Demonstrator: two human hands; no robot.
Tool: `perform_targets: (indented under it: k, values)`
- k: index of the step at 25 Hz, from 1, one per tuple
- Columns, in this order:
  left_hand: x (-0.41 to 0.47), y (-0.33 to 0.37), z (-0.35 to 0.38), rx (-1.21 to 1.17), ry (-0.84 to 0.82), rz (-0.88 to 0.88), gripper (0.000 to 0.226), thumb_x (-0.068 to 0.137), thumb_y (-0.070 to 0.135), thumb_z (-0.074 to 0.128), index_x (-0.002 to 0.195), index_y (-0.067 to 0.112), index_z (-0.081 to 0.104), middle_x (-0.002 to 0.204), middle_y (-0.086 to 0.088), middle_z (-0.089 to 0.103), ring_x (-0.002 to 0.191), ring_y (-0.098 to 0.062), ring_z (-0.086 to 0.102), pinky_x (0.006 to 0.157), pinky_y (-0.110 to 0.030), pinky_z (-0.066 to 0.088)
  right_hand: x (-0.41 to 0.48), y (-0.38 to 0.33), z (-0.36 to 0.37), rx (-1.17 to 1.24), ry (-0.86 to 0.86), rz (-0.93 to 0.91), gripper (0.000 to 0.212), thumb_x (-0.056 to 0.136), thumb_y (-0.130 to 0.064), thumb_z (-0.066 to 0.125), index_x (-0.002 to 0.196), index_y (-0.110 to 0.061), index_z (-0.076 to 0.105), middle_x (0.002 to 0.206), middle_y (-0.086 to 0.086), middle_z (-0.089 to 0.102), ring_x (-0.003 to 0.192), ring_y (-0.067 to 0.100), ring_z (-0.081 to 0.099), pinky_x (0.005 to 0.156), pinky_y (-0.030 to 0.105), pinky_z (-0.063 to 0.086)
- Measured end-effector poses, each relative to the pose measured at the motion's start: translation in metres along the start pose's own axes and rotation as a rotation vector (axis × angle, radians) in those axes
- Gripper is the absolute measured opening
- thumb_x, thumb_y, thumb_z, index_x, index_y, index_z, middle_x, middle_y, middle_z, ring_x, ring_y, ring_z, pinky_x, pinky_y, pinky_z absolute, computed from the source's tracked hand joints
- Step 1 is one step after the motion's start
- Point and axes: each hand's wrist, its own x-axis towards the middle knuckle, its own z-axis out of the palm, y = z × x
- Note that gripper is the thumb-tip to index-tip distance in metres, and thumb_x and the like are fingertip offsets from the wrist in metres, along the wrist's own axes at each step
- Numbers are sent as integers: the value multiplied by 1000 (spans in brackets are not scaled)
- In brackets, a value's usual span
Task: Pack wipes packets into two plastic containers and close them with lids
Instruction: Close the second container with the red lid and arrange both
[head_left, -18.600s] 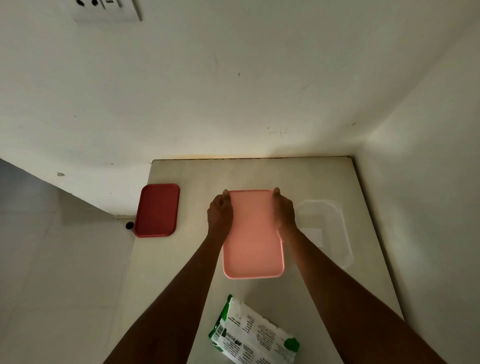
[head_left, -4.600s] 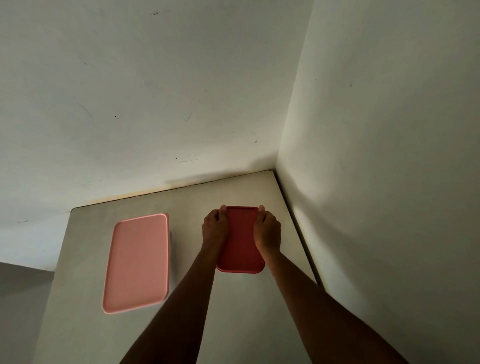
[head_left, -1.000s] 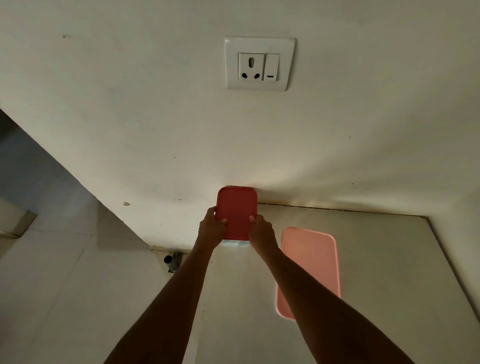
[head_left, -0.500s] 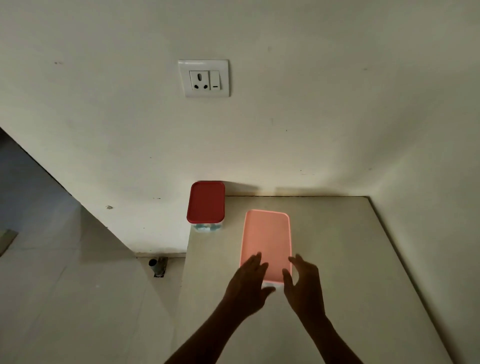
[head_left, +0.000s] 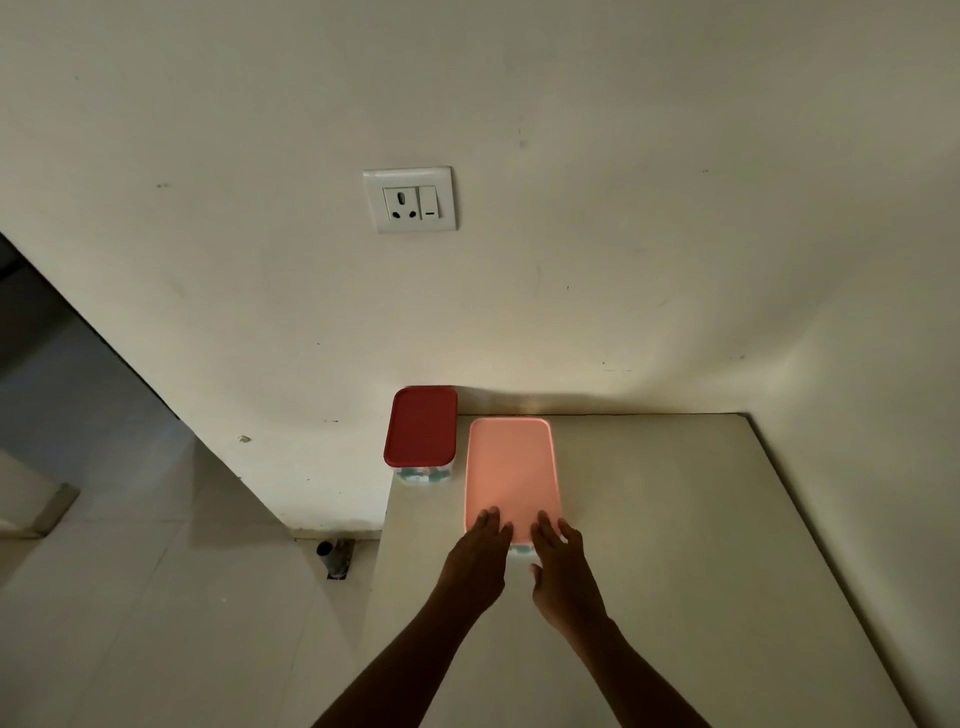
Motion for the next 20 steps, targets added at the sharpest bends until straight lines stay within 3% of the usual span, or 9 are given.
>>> perform_targets:
  k: [5, 6, 8, 11, 12, 13, 14, 16, 20]
  values:
    - [41, -16, -17, 7, -32, -79, 59, 101, 10, 47, 158, 6, 32, 169, -17, 20, 158, -29, 19, 127, -39, 27, 46, -5, -5, -29, -43, -30, 71, 95, -12, 63, 158, -16, 30, 166, -4, 27, 155, 25, 19, 120, 32, 37]
    - [46, -15, -22, 2, 3, -80, 60, 96, 11, 58, 152, 1, 42, 163, -24, 30, 154, -32, 31, 123, -39, 36, 52, -6, -6, -38, -54, -34, 71, 94, -11, 63, 158, -16, 31, 166, -4, 27, 155, 25, 19, 120, 33, 37]
    - [54, -14, -32, 40, 14, -40, 63, 67, 9, 89, 123, -9, 69, 135, -36, 60, 127, -39, 64, 99, -38, 58, 66, -7, -8, -48, -59, -41, 72, 94, -10, 64, 158, -16, 31, 166, -3, 27, 155, 27, 20, 120, 34, 38]
    - [71, -22, -22, 61, 87, 9, 64, 43, -1, 97, 101, -14, 76, 113, -39, 69, 105, -44, 74, 83, -42, 64, 82, -11, -7, -49, -51, -16, 72, 92, -10, 65, 157, -16, 34, 165, -2, 31, 154, 28, 22, 120, 37, 39]
    - [76, -24, -20, 51, 108, 33, 64, 42, -2, 97, 101, -15, 76, 112, -40, 69, 105, -46, 73, 84, -44, 63, 85, -13, -8, -44, -60, -6, 72, 91, -11, 66, 156, -16, 34, 165, -2, 32, 154, 29, 22, 120, 38, 38]
    - [80, -26, -19, 46, 66, 34, 64, 59, 1, 90, 116, -17, 69, 128, -43, 59, 121, -49, 65, 98, -46, 58, 87, -12, -6, -49, -57, 0, 73, 91, -11, 66, 156, -17, 34, 165, -2, 32, 154, 29, 22, 121, 38, 37]
    - [80, -26, -17, 67, 5, -3, 62, 84, 6, 71, 139, -13, 52, 150, -40, 40, 144, -46, 44, 118, -45, 41, 88, -13, -7, -51, -78, 13, 74, 91, -11, 66, 157, -17, 33, 165, -3, 31, 154, 28, 21, 121, 37, 37]
    - [85, -33, -10, 115, -73, -37, 59, 101, 8, 36, 159, 2, 24, 169, -20, 11, 160, -32, 10, 129, -39, 10, 87, -14, -8, -53, -104, 19, 77, 90, -11, 67, 157, -18, 31, 165, -4, 31, 154, 26, 20, 121, 37, 37]
    - [87, -18, -36, 73, -107, -45, 54, 99, 4, 43, 153, 0, 37, 166, -22, 22, 158, -32, 17, 130, -39, 14, 87, -22, -40, -177, -227, -26, 77, 90, -14, 63, 158, -12, 26, 166, 5, 26, 150, 32, 24, 120, 44, 36]
